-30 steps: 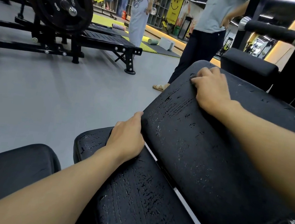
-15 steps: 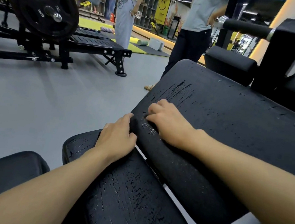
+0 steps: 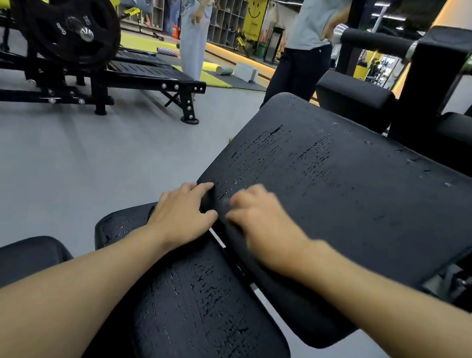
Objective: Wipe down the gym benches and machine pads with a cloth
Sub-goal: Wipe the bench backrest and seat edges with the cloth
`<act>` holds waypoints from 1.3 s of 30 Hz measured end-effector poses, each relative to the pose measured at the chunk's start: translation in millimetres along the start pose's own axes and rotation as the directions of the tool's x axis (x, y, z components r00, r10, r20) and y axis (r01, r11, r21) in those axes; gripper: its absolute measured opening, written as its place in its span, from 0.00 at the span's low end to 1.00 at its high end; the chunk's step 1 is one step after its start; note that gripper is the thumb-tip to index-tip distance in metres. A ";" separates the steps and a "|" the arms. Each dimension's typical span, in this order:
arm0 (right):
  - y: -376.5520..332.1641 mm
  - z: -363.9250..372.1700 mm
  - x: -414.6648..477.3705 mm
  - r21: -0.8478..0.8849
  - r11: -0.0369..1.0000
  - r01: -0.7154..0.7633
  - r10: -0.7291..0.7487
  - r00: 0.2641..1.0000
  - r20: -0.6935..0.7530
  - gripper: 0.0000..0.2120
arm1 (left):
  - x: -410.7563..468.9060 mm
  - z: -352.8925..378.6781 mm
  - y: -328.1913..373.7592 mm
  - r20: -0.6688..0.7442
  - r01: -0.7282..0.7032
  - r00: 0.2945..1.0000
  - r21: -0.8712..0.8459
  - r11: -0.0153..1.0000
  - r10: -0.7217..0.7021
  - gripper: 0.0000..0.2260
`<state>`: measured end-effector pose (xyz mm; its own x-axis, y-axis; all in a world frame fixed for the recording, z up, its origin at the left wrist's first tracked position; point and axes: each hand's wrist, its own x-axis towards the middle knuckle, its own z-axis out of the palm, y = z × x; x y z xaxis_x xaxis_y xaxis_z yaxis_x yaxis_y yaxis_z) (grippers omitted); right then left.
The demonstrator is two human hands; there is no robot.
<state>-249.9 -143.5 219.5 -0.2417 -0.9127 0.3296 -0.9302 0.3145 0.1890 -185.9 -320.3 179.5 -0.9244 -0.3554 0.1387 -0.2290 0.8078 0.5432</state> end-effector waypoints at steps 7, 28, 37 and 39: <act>91.7 -63.8 -36.1 -0.289 0.940 -0.182 0.141 0.978 -0.154 0.12 | -5.9 0.5 6.3 -0.009 -0.052 0.999 0.081 0.995 0.053 0.50; 95.9 -109.5 -150.3 -0.222 0.833 -0.507 0.396 0.825 -0.403 0.13 | -53.6 43.1 203.8 -0.180 -0.480 0.871 -0.114 0.870 0.457 0.24; -4.2 -43.8 -240.9 0.133 0.818 -0.560 0.544 0.677 -0.496 0.17 | -126.6 94.9 246.7 -0.365 -0.567 0.823 -0.577 0.588 0.436 0.14; -13.5 -26.2 -271.2 0.186 0.731 -0.656 0.667 0.630 -0.399 0.18 | -150.8 124.1 245.5 -0.330 -0.628 0.769 -0.548 0.552 0.547 0.10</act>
<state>-164.5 106.6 151.9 -0.6621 -0.2609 0.7026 -0.5733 0.7801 -0.2505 -140.5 -10.0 189.1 -0.7355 0.0133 0.6774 0.6214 0.4117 0.6666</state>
